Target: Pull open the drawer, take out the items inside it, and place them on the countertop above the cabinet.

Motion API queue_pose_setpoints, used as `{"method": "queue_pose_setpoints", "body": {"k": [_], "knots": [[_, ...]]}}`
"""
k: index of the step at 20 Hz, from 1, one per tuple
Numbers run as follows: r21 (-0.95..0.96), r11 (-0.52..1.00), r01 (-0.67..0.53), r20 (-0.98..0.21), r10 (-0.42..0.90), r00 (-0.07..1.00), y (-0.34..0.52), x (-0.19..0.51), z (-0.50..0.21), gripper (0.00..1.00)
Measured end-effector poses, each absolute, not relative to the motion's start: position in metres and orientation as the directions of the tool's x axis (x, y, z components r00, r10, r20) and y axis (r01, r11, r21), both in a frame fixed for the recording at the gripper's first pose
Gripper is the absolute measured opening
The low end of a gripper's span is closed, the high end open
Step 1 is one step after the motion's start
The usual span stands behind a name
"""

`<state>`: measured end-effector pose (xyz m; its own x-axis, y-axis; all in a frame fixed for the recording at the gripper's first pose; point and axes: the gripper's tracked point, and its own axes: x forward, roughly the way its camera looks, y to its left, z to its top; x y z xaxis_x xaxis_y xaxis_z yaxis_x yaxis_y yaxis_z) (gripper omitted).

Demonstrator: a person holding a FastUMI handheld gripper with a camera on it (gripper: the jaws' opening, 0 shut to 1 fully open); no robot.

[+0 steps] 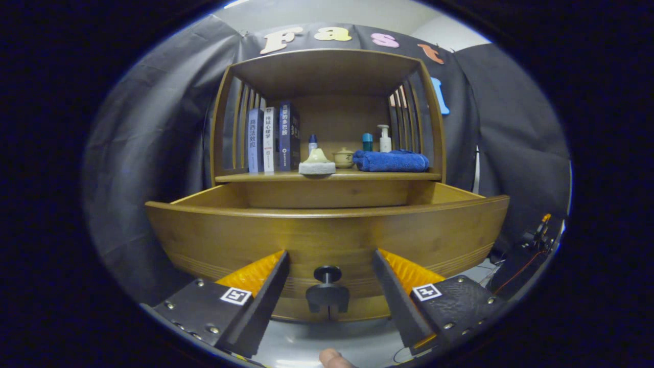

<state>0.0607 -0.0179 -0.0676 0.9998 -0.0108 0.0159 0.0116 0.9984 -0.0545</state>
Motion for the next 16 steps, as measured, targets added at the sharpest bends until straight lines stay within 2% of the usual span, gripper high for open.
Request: {"method": "queue_pose_setpoints", "body": {"k": [5,16], "knots": [[-0.113,0.993,0.027,0.048,-0.022,0.999,-0.017,0.075,-0.068,0.99],[-0.104,0.994,0.032,0.105,-0.021,0.994,-0.011,0.138,-0.052,0.99]]}}
